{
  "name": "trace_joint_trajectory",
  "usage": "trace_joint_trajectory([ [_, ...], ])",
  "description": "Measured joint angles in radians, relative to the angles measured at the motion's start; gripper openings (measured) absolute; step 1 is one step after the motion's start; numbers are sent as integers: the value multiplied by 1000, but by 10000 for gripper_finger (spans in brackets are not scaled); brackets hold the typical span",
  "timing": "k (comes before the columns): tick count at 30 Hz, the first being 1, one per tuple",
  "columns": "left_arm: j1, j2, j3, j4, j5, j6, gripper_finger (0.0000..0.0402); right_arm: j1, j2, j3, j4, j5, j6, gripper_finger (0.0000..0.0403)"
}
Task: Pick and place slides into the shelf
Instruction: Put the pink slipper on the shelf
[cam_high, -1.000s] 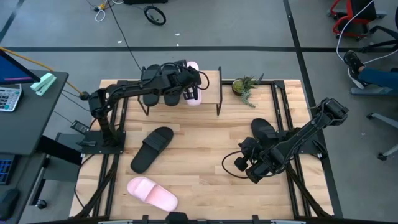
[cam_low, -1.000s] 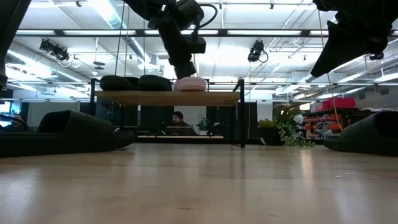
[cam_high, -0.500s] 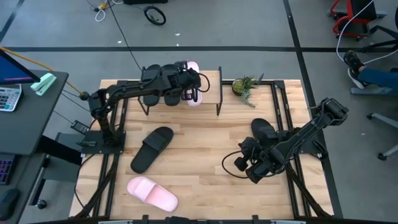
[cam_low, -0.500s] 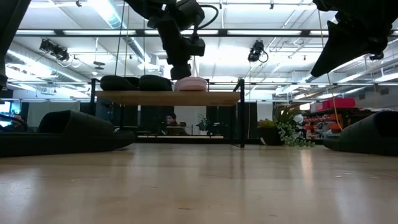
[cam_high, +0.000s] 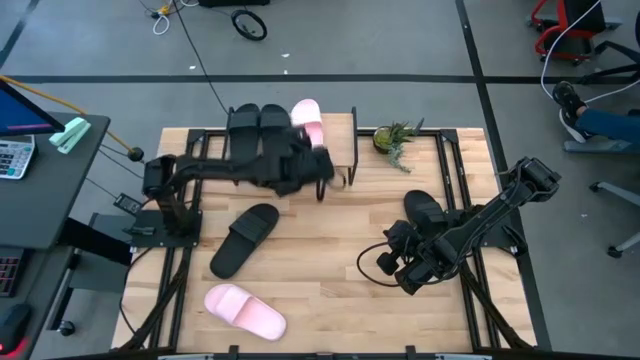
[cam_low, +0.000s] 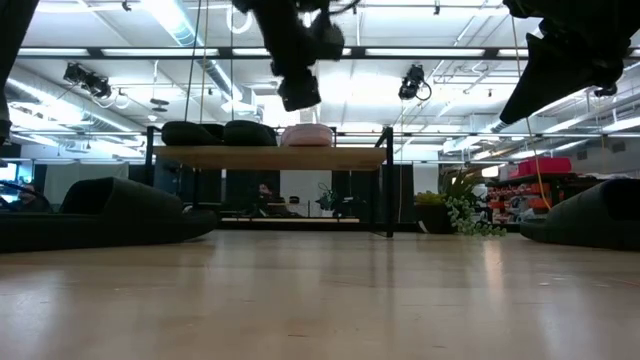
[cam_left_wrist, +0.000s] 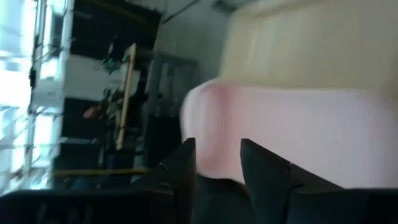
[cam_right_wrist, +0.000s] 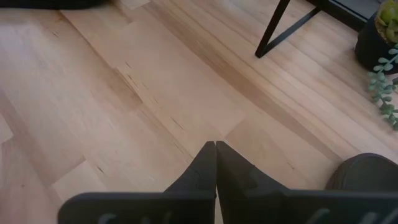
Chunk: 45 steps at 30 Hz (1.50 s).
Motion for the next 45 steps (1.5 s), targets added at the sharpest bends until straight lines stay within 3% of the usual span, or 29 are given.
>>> trace_joint_trajectory([
  [6, -223, -13, 0, -195, 32, -420, 133, 0, 0, 0, 0, 0, 0, 5],
  [12, -448, -28, 1, -398, 275, -919, 132, 0, 0, 0, 5, 18, -70, 5],
  [17, -594, -31, 1, -485, 482, -1264, 124, 0, 0, 0, 151, 130, -411, 5],
  [20, -661, -31, 1, -481, 655, -1401, 127, -7, 1, 0, 316, 164, -608, 5],
  [23, -720, -20, 1, -485, 746, -1528, 139, -27, 1, 0, 445, 175, -754, 5],
  [27, -781, 29, 1, -535, 814, -1681, 168, -60, 1, 0, 506, 177, -872, 5],
  [35, -820, 163, 0, -672, 1037, -1827, 212, -126, 1, 0, 502, 175, -883, 5],
  [39, -802, 204, 0, -748, 1154, -1885, 209, -146, 1, 0, 501, 172, -884, 5],
  [45, -790, 229, 0, -756, 1181, -1854, 177, -154, 1, 0, 497, 165, -884, 5],
])
